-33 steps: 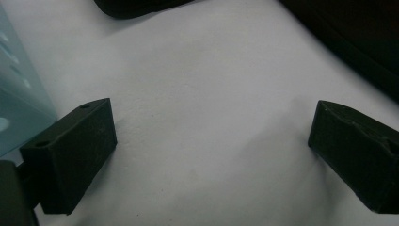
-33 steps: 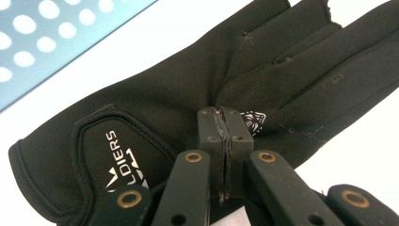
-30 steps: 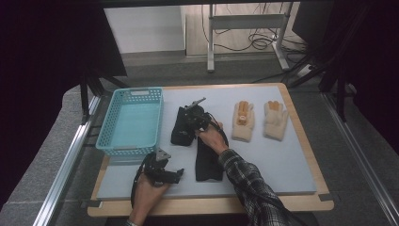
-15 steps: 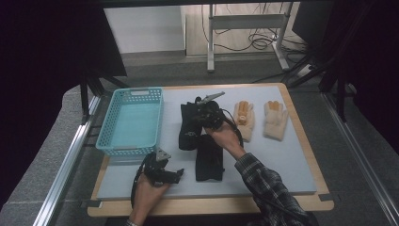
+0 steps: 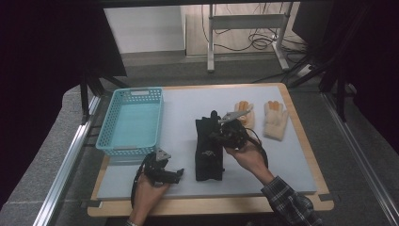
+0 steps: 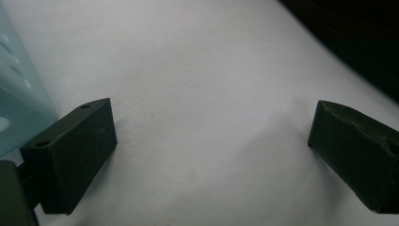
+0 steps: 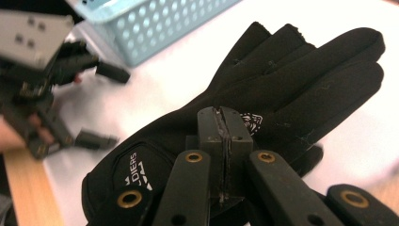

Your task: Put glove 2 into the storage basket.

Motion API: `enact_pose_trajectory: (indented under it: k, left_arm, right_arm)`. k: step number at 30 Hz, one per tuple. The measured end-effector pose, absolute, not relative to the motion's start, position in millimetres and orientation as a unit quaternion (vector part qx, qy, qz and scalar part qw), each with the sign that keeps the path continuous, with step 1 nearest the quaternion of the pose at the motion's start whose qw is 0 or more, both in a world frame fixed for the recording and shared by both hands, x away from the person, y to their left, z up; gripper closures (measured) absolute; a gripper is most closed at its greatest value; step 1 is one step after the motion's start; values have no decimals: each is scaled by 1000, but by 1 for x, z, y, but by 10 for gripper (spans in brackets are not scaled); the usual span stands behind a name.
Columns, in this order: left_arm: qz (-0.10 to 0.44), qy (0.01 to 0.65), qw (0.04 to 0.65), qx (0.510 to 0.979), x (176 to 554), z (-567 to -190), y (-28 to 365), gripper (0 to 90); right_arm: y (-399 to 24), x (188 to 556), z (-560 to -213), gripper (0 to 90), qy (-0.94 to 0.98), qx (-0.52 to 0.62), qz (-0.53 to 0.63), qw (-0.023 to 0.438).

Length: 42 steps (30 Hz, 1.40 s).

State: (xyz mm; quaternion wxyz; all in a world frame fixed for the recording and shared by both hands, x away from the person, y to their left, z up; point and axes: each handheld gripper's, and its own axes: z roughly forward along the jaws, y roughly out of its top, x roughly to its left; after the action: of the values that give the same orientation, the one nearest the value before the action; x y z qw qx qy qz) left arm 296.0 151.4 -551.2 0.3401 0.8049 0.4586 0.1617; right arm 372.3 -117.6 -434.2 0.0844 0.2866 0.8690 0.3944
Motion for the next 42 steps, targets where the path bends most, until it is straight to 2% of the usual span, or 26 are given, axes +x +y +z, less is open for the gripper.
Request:
enact_pose_trajectory:
  k: [9,13,15,16,18,20,23,28,42]
  left_arm:
    - [161,459,339,805,296,-551,151,18]
    - [161,458,338,806,296,-551,152,18]
    - [162,458,339,805,296,-551,151,18]
    - [162,458,339,806,296,-551,151,18]
    - [161,458,339,806,296,-551,151,18]
    - [161,458,338,806,296,-551,152,18]
    - [161,458,338,807,296,-551,152,18]
    - [161,458,338,807,296,-551,152,18]
    - [160,464,324,809,293,-548,160,10]
  right_arm:
    - [-120,371,-478,880,870,313,376,63]
    - [-117,370,-490,862,874,319,359,74]
    - [-117,368,-494,790,875,314,362,72]
    - [-120,367,-491,715,871,317,366,77]
    - [-128,368,-486,681,866,319,376,89]
    - [-136,369,-483,694,864,319,376,99]
    - [-148,371,-484,781,861,328,378,96]
    - [-162,364,-496,867,867,322,366,103]
    - [-157,345,-527,876,879,296,365,80]
